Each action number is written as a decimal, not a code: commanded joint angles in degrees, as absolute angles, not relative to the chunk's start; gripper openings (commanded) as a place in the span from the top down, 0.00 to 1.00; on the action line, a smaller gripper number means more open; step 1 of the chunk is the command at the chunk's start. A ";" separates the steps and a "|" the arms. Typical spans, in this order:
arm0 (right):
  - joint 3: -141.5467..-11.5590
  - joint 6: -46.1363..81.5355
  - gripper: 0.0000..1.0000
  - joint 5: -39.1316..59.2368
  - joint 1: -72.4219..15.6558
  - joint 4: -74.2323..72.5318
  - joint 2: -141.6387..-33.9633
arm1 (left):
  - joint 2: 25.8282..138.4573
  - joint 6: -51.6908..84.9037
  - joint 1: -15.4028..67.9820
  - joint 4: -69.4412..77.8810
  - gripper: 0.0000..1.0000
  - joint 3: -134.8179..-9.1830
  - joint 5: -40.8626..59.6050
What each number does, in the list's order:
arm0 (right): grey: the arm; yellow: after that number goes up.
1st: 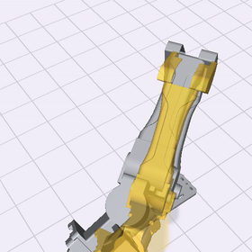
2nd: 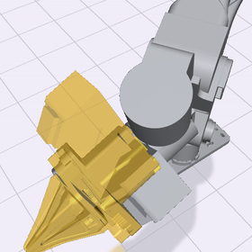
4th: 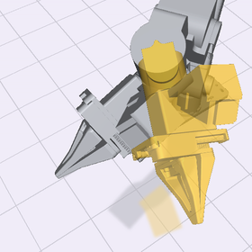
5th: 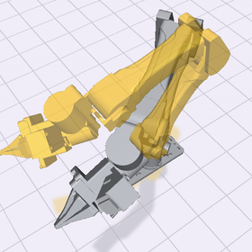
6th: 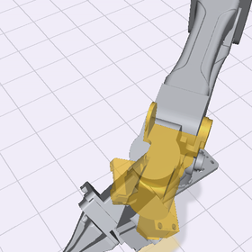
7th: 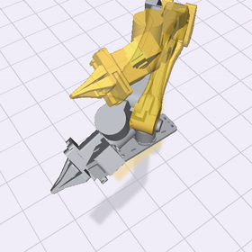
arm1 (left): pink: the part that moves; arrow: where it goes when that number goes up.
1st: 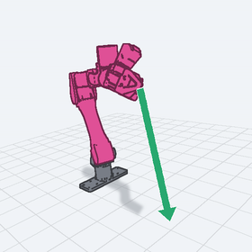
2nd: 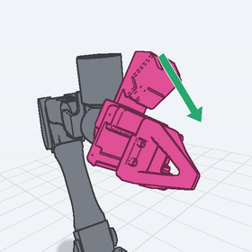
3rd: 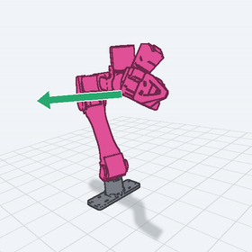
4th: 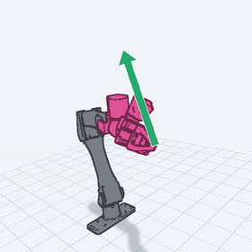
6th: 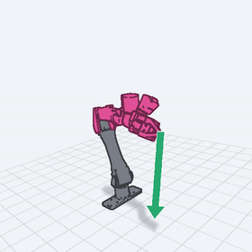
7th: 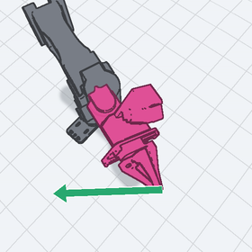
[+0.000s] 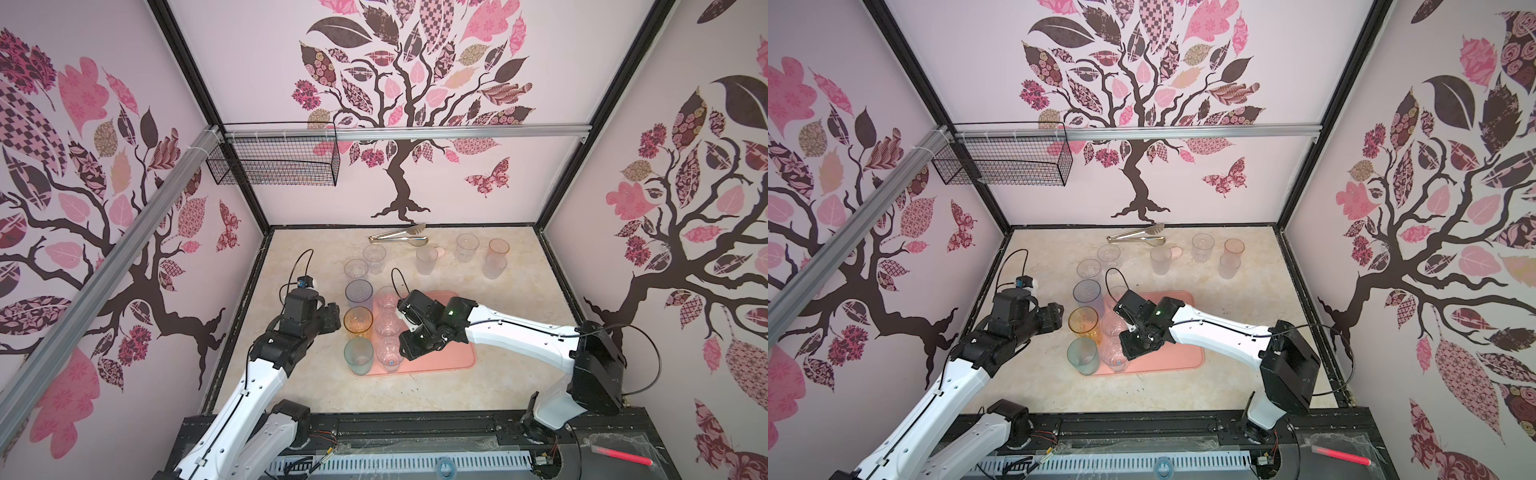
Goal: Place the glasses into the tray
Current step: 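Reach the right gripper back to the clear glasses beyond the tray and lower into one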
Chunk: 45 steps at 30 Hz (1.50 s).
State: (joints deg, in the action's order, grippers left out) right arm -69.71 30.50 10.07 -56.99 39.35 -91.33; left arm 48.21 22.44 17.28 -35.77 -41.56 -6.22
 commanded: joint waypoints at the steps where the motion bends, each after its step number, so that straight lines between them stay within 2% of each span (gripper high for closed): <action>1: -69.76 31.98 0.54 14.58 -57.07 36.55 -93.53 | 47.62 21.54 17.05 -36.58 0.28 -43.48 -6.47; 6: -70.11 32.01 0.56 16.70 -57.12 35.45 -95.16 | 47.70 21.35 17.09 -36.53 0.29 -43.24 -6.69; 19: -75.85 26.31 0.54 9.33 -55.75 42.48 -93.75 | 47.83 19.92 17.05 -36.83 0.28 -44.62 -7.66; 27: -82.53 21.51 0.53 4.65 -43.71 43.94 -93.29 | 50.52 18.37 17.05 -35.07 0.27 -48.40 -9.30; 33: -84.06 24.90 0.51 1.41 -32.60 34.16 -95.02 | 54.04 19.07 17.04 -30.07 0.26 -48.21 -9.31; 40: -86.93 34.26 0.48 0.67 -18.46 25.76 -100.97 | 53.93 18.31 17.00 -28.13 0.26 -44.85 -12.15; 45: -93.86 35.13 0.47 -3.88 -11.21 26.73 -108.77 | 52.99 17.23 17.05 -28.01 0.25 -43.75 -13.67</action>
